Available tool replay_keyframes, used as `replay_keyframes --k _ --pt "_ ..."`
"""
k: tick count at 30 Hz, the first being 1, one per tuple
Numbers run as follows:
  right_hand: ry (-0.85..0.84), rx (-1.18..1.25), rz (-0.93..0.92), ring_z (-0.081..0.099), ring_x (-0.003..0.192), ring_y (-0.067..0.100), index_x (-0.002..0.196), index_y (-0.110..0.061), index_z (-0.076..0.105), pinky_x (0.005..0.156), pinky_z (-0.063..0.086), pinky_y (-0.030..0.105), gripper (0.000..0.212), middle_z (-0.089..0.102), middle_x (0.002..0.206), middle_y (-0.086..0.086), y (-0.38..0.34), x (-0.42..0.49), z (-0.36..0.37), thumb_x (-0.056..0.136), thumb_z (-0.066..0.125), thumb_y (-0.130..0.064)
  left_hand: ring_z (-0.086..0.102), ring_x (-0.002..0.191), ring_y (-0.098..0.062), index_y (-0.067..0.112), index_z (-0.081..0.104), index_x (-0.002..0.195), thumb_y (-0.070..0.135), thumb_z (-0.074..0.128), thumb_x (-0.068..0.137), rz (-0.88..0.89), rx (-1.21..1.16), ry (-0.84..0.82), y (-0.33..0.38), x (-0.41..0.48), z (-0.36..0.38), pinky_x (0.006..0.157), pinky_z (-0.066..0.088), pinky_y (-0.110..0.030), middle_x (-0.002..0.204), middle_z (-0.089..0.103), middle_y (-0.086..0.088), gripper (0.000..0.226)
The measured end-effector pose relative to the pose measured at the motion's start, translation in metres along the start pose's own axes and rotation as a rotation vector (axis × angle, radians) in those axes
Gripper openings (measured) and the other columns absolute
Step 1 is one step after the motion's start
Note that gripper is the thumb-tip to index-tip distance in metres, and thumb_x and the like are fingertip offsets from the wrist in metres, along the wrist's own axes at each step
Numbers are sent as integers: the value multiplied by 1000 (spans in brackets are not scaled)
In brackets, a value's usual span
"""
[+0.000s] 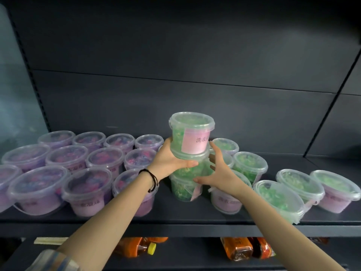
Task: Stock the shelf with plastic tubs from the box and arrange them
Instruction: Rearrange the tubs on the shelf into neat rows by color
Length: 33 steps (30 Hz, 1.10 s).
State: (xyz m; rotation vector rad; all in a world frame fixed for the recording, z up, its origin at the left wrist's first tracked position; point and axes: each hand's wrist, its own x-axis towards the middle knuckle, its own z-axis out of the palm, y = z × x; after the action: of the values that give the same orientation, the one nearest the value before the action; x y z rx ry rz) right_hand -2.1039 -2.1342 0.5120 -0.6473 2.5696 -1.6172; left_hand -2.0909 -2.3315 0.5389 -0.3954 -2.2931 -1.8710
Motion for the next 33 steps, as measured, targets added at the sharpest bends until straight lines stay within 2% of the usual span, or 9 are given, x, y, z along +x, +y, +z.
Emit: replay_keyframes --k 3,5,7,10,14,18,22,28,33 --pt "-13 84 -61 30 140 10 151 -40 -2 113 32 34 126 29 152 -2 -19 -6 -12 63 89 -34 65 106 -4 33 53 115 26 93 54 0 -24 -42 6 -15 -4 82 55 -23 111 70 17 73" --pt "-14 119 -102 37 134 3 149 -45 1 109 37 31 123 34 148 -8 -32 -10 -21 59 86 -48 64 108 -3 35 49 116 23 93 56 -6 -22 -54 11 -26 -7 80 54 -19 112 68 22 76" --pt "-23 119 -141 44 123 -8 148 -47 4 98 45 22 117 38 141 -16 -42 -16 -25 60 82 -53 64 108 -3 36 48 119 28 93 53 -8 -26 -62 15 -36 -10 82 54 -21 114 68 20 80" --pt "-30 130 -192 48 119 -11 147 -48 6 89 47 14 112 39 139 -19 -52 -27 -21 62 79 -53 62 114 -9 28 46 128 25 94 54 -25 -62 -77 22 -50 -12 92 54 -32 123 66 8 88" --pt "16 225 -239 49 124 2 147 -45 9 99 47 29 113 42 142 -14 -65 -40 -14 60 80 -49 60 119 -14 21 44 136 19 91 61 -17 -50 -127 25 -68 -8 98 51 -41 129 63 2 88" --pt "20 277 -267 53 124 7 144 -47 14 97 49 31 111 49 138 -14 -73 -48 -12 60 86 -40 60 119 -17 24 47 133 15 90 64 7 -90 -136 23 -82 5 92 54 -33 127 64 4 81" --pt "73 300 -267 60 115 7 138 -47 29 86 53 23 101 61 122 -21 -77 -54 -17 57 90 -41 60 118 -13 29 46 132 27 91 59 -1 -106 -139 28 -89 13 95 53 -36 127 64 6 85" --pt "252 402 -283 63 110 12 133 -41 38 81 54 25 92 63 123 -6 -72 -63 -30 57 89 -35 63 109 -1 38 48 122 28 90 54 -75 -104 -151 19 -111 13 81 53 -19 115 67 21 81" --pt "367 338 -240 62 110 10 131 -44 36 88 56 33 93 55 129 -2 -55 -65 -51 58 91 -34 59 109 4 38 42 126 23 91 51 -142 -25 -136 -7 -130 20 83 52 -17 123 60 10 91"
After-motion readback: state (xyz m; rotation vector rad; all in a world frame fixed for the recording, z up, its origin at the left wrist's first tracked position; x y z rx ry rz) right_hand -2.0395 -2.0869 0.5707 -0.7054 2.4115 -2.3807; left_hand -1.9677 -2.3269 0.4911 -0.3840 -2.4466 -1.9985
